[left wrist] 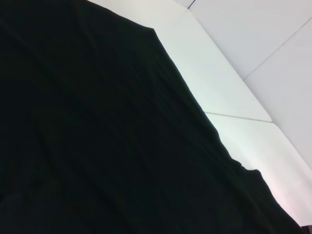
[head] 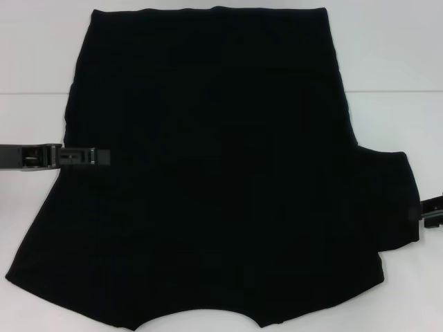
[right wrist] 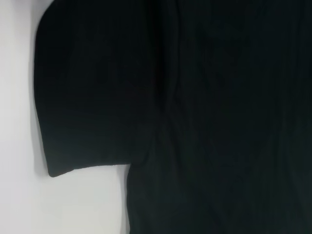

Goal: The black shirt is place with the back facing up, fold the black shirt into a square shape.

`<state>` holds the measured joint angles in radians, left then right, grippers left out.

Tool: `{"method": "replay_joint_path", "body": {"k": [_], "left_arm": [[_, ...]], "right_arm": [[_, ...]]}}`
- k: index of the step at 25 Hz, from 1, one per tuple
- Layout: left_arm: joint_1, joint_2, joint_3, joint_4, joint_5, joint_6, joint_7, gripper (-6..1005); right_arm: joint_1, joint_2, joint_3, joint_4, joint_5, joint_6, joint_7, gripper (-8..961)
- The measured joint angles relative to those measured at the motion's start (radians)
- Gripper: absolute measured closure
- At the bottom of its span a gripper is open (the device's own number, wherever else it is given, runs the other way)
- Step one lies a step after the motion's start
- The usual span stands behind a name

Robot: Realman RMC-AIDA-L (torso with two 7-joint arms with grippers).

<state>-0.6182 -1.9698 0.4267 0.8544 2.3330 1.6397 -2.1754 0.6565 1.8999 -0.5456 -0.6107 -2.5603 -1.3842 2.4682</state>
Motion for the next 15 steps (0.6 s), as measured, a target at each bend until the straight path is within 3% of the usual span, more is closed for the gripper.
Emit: {"method": "replay_joint_path", "body": {"k": [11,15], "left_arm": [[0.000,-0.006,0.000,0.000,-0.013,-0.009,0.002,305],[0.000,-0.008,0.000,0.000,-0.014,-0.009,0.002,304]], "right_arm": [[0.011,0.009,0.005,0.035,0.010,0.039,-0.004,507],[0.014,0.009,-0.005,0.035,0.005,0.039,-0.003,657]]}}
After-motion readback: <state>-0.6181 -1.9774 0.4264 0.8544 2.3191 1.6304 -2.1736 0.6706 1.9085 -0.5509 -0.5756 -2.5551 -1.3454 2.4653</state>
